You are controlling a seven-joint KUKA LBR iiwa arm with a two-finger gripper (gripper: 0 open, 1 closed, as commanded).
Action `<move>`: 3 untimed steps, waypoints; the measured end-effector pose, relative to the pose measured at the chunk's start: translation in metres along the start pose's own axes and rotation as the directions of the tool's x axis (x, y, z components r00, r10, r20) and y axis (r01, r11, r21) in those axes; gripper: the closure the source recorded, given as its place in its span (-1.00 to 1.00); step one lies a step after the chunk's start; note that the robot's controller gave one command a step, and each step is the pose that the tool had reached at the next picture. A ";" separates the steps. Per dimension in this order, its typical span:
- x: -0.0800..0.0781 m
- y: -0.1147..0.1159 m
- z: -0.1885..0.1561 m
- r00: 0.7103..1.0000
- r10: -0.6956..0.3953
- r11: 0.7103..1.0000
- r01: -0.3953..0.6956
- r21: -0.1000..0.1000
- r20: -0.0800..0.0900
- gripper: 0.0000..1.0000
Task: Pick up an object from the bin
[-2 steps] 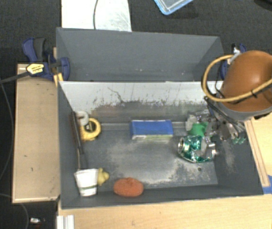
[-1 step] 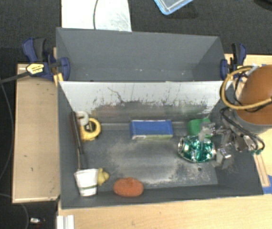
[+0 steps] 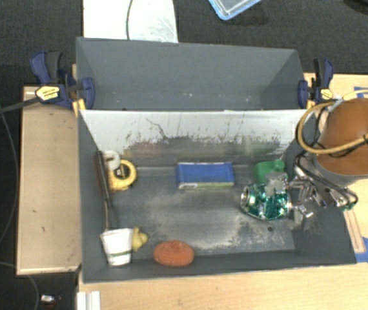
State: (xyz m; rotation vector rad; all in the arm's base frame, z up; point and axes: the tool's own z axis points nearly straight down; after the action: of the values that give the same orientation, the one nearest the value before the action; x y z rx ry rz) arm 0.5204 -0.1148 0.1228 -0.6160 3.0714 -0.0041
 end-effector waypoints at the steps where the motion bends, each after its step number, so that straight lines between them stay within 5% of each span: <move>1: -0.001 -0.036 0.018 0.998 0.061 0.998 -0.061 0.001 0.007 1.00; 3: -0.002 -0.035 0.000 1.000 -0.015 1.000 0.015 0.001 0.005 1.00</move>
Offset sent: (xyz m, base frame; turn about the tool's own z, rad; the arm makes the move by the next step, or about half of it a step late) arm 0.0000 0.0000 0.0000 0.0000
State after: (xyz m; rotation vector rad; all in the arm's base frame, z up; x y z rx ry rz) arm 0.5363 -0.1465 0.1234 -0.6383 3.0613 -0.0034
